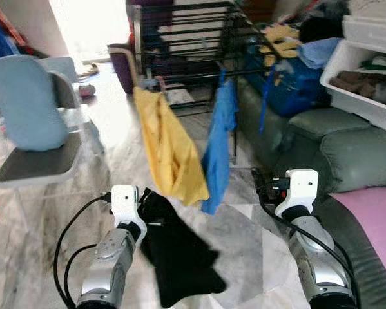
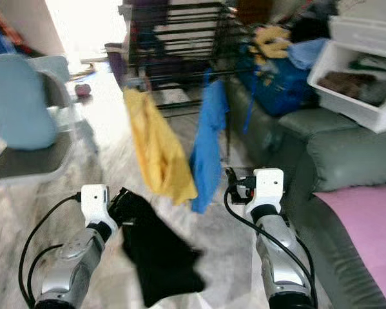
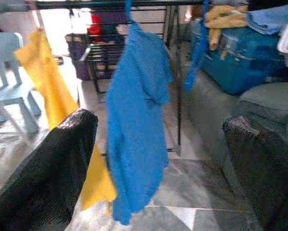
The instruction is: Hang hanger
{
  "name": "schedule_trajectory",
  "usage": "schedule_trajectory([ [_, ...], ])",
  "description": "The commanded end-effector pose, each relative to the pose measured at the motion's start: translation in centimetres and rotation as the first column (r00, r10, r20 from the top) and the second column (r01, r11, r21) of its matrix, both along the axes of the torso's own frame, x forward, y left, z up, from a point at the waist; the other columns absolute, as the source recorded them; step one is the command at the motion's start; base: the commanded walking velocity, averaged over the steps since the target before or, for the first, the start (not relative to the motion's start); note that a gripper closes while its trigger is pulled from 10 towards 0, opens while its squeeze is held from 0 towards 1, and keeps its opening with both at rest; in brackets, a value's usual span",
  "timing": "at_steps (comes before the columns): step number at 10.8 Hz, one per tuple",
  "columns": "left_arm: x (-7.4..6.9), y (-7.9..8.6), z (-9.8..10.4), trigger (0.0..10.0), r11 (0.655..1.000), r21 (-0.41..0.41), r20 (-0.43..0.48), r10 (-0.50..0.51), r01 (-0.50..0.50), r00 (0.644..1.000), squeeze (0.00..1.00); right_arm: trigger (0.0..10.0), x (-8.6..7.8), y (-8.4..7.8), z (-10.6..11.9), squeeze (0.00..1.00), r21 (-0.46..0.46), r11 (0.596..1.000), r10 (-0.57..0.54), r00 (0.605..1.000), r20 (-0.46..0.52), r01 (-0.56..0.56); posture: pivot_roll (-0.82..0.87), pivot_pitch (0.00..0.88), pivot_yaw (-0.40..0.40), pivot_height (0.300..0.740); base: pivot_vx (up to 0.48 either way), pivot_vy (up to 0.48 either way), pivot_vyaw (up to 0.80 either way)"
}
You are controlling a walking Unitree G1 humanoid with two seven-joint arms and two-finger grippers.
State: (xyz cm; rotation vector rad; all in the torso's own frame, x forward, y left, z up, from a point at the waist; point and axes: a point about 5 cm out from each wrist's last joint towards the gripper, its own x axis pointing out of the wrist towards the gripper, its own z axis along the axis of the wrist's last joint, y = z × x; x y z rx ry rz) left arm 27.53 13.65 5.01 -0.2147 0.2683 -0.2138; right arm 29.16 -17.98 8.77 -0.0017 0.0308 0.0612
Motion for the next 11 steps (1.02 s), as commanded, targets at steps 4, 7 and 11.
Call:
schedule_trajectory([
  [4,0.4,-0.3,0.6,10.0,1.0,-0.004,0.027,-0.014,0.015,1.0,0.0,10.0,0.3,-0.1,0.4,0.0,-0.005,1.0,-0.011,1.0,0.013,0.011,-0.14,0.0,0.046,0.74,0.442,0.0,0.0],
  [7,0.4,-0.6,0.4,10.0,1.0,-0.006,0.023,-0.029,0.029,0.999,0.0,10.0,0.3,-0.1,0.4,0.0,-0.008,1.0,-0.016,1.0,0.014,0.016,-0.14,0.0,0.048,0.74,0.439,0.0,0.0],
  [11,0.4,-1.1,0.3,10.0,0.999,-0.009,0.016,-0.041,0.042,0.999,0.0,10.0,0.5,-0.6,0.4,0.0,-0.02,0.999,-0.039,0.999,0.006,0.04,-0.15,0.0,0.046,0.74,0.439,0.0,0.0],
])
